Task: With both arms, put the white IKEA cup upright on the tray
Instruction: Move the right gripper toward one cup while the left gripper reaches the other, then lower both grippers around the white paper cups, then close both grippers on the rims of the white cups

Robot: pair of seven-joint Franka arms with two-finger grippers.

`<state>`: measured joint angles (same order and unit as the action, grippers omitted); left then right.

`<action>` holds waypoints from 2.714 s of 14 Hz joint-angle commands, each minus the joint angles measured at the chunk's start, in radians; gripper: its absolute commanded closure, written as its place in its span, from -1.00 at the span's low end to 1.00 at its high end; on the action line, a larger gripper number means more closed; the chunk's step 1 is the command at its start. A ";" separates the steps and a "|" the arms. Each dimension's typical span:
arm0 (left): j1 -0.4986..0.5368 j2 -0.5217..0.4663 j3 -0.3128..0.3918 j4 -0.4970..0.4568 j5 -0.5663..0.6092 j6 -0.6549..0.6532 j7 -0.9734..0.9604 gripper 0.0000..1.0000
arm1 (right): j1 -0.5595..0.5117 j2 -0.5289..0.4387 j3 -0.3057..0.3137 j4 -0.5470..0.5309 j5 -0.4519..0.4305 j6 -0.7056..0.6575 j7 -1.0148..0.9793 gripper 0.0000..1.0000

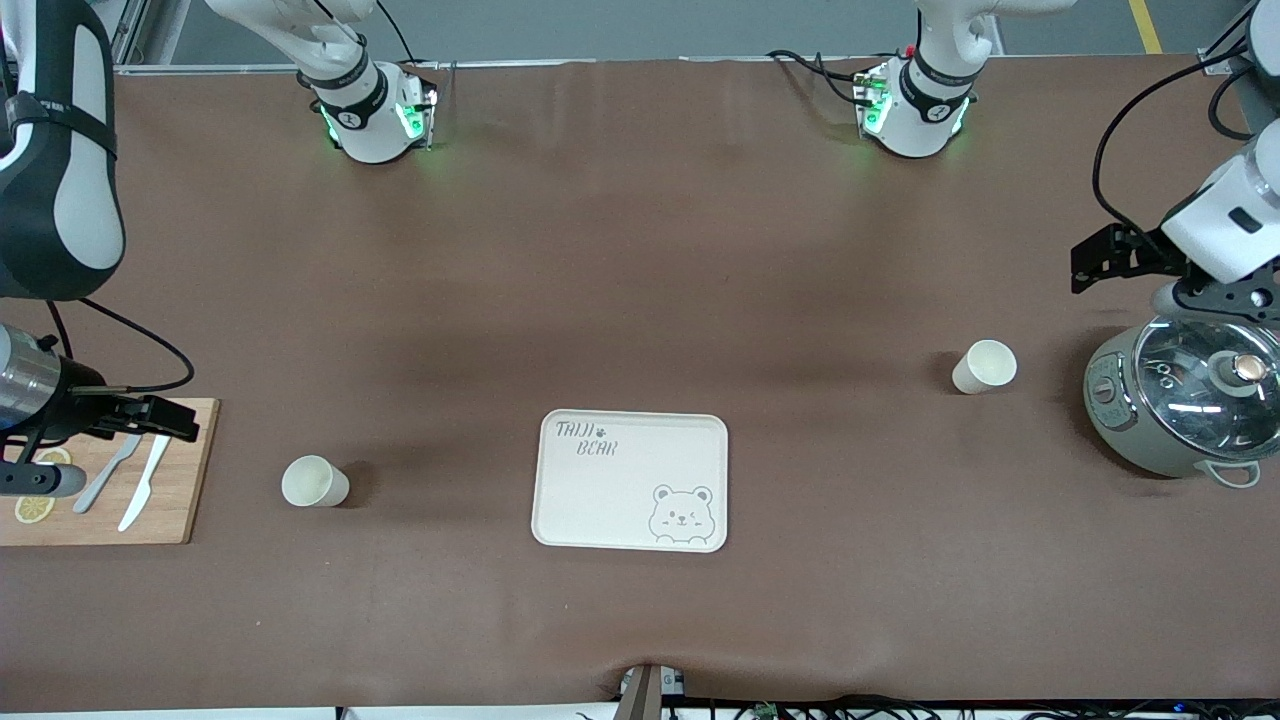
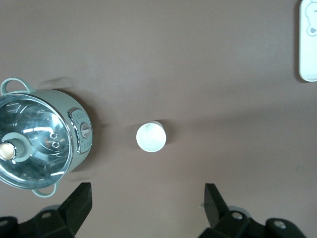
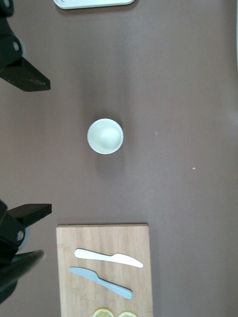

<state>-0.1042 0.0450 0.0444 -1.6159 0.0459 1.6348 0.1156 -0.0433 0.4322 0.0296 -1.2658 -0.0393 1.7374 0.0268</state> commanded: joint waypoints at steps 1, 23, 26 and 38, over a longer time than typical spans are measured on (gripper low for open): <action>0.012 -0.016 0.000 -0.099 -0.011 0.098 0.013 -1.00 | -0.017 0.017 0.007 -0.075 0.002 0.121 -0.013 -1.00; 0.012 0.047 0.000 -0.697 -0.032 0.799 0.004 -1.00 | -0.041 0.244 0.007 -0.181 -0.008 0.458 -0.108 -1.00; 0.014 0.088 0.000 -0.720 -0.032 0.893 0.004 -1.00 | -0.043 0.244 0.007 -0.221 -0.008 0.502 -0.110 -1.00; 0.012 0.171 -0.001 -0.792 -0.034 1.085 0.001 -1.00 | -0.044 0.246 0.007 -0.302 -0.008 0.567 -0.119 -1.00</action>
<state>-0.0940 0.2145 0.0454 -2.3914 0.0311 2.6854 0.1141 -0.0812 0.6894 0.0306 -1.5399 -0.0396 2.2872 -0.0762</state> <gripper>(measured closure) 0.000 0.000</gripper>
